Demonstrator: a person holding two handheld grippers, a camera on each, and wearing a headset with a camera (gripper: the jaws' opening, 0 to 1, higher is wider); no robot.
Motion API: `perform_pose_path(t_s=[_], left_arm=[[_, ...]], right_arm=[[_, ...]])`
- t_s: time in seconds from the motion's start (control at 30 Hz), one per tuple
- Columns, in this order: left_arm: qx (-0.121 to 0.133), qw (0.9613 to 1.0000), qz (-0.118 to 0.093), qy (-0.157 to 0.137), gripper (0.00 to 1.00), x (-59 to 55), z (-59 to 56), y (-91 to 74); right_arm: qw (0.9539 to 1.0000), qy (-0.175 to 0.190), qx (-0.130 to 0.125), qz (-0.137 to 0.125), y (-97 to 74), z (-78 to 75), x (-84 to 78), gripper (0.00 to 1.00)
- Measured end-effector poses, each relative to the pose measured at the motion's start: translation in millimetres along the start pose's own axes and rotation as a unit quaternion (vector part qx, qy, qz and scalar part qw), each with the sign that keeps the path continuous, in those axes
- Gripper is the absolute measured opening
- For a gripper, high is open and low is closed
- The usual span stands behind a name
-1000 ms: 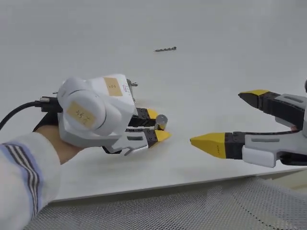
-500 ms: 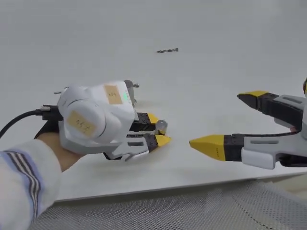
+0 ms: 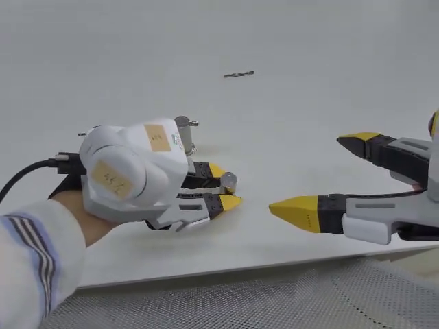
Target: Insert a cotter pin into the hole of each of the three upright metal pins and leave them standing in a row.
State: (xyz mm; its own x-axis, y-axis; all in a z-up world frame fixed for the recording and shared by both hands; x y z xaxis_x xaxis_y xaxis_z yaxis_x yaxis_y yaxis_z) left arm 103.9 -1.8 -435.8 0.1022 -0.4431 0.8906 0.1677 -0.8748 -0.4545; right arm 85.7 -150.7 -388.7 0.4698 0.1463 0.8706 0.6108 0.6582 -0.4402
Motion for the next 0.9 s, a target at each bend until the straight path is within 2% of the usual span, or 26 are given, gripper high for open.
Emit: perform_pose_path(t_s=[0.07,0.2,0.37,0.4,0.43,0.47,0.53,0.57,0.63,0.67,0.7,0.77,0.8,0.9], left_arm=[[-0.004,1.0000,0.007,0.004,0.17,-0.7,-2.5,-3.9],[-0.013,0.9998,0.006,-0.016,0.29,0.3,-8.0,-16.0],[0.001,0.9995,0.002,-0.031,0.46,2.5,-10.6,-36.6],[0.003,0.9990,-0.003,-0.044,0.49,3.2,-11.7,-42.2],[0.008,0.9979,-0.007,-0.063,0.51,3.3,-12.3,-45.3],[0.026,0.9960,-0.020,-0.083,0.52,4.4,-10.0,-50.9],[0.047,0.9944,-0.031,-0.090,0.53,4.8,-6.4,-59.0],[0.061,0.9915,-0.039,-0.108,0.54,4.5,-4.6,-64.5],[0.078,0.9891,-0.047,-0.116,0.57,3.8,-3.2,-73.2],[0.085,0.9877,-0.049,-0.122,0.60,2.8,-3.2,-76.2],[0.100,0.9864,-0.049,-0.122,0.68,1.3,-2.0,-80.1],[0.103,0.9860,-0.044,-0.124,0.83,-1.5,-4.1,-85.4],[0.104,0.9856,-0.046,-0.125,0.87,-1.9,-4.9,-88.1],[0.115,0.9831,-0.052,-0.132,0.91,-2.4,-6.0,-96.3]], right_arm=[[1.0000,-0.002,-0.001,0.002,-0.7,0.4,-0.2,0.91],[1.0000,-0.006,0.000,0.004,-1.2,2.2,0.3,0.91],[1.0000,-0.004,0.001,0.003,-0.4,4.6,1.3,0.91],[1.0000,-0.004,0.002,0.003,-0.2,5.1,1.6,0.91],[1.0000,-0.005,0.002,0.003,-0.1,5.9,1.9,0.91],[1.0000,-0.006,0.002,0.004,0.0,6.3,2.0,0.91],[1.0000,-0.007,0.003,0.005,0.0,7.1,2.2,0.91],[1.0000,-0.007,0.003,0.005,0.0,7.3,2.3,0.91],[1.0000,-0.006,0.003,0.006,0.0,7.4,2.2,0.91],[1.0000,-0.006,0.003,0.007,-0.1,7.4,1.9,0.91],[0.9999,-0.006,0.004,0.008,-0.1,7.2,1.6,0.91],[0.9999,-0.005,0.002,0.011,-0.6,6.1,0.5,0.91],[0.9999,-0.005,-0.001,0.013,-1.5,4.6,-0.2,0.91],[0.9999,-0.003,-0.009,0.014,-4.4,1.1,-0.4,0.91]])
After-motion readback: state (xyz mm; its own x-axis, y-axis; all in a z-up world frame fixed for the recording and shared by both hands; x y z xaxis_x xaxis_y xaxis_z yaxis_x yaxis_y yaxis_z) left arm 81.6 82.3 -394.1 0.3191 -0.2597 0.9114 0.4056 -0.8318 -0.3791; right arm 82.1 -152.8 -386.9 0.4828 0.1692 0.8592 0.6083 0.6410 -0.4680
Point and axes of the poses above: the centre of the closed fingertips' face, and the gripper's own axes: y roughly forward along the fingers, z roughly to its left, x roughly out of its top, the point moved 6 cm from there along -y, roughly backward along the fingers, and after that the axes turned 8 degrees about -z, right-handed, at the moved point
